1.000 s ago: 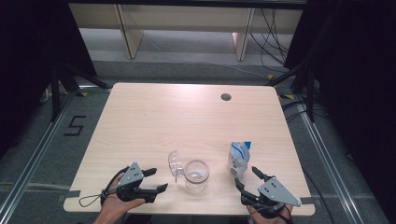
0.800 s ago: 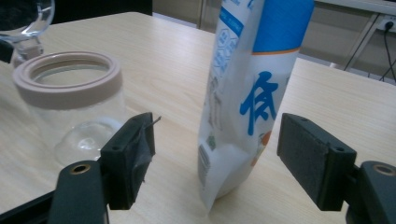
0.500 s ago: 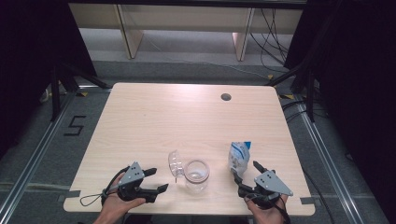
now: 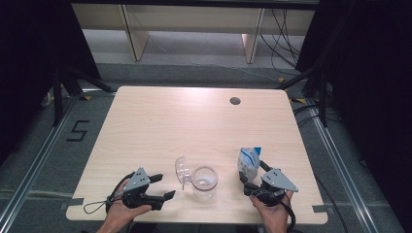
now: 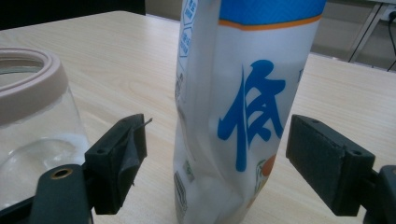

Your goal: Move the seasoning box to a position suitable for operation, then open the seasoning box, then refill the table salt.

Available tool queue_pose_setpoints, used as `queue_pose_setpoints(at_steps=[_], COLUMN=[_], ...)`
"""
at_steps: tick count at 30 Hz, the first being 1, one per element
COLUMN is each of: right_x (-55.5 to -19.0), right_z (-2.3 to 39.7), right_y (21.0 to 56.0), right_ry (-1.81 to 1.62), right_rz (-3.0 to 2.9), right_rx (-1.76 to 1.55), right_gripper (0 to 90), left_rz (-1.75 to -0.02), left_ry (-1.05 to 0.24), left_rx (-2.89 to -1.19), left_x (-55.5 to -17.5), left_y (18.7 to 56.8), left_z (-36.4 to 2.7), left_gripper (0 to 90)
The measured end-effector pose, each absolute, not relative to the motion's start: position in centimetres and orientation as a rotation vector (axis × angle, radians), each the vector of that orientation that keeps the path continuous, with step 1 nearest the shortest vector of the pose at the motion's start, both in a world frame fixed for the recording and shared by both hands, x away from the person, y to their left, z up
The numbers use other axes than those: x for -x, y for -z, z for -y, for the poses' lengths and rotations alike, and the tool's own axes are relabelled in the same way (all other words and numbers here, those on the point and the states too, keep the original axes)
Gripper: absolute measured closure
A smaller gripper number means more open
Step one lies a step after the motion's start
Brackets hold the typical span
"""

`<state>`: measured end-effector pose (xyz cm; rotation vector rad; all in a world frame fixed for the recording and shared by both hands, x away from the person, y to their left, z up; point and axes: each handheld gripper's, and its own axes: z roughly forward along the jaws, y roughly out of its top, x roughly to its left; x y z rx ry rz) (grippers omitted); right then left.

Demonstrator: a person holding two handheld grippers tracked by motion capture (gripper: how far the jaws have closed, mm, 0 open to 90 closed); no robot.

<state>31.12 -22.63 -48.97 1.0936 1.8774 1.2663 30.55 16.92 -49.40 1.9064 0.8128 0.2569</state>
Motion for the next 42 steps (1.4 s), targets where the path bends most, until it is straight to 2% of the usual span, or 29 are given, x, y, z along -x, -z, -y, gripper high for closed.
queue_pose_setpoints(at_steps=[42], right_x=[-33.2], right_z=[22.1], right_y=[51.0], right_ry=[-1.295], right_rz=[-1.908], right_rx=[-1.154], right_gripper=[22.8], left_rz=[-0.780], left_ry=[-0.261], left_rx=[-1.924], left_x=[-30.3], left_y=[49.4], left_z=[-16.8], left_gripper=[24.0])
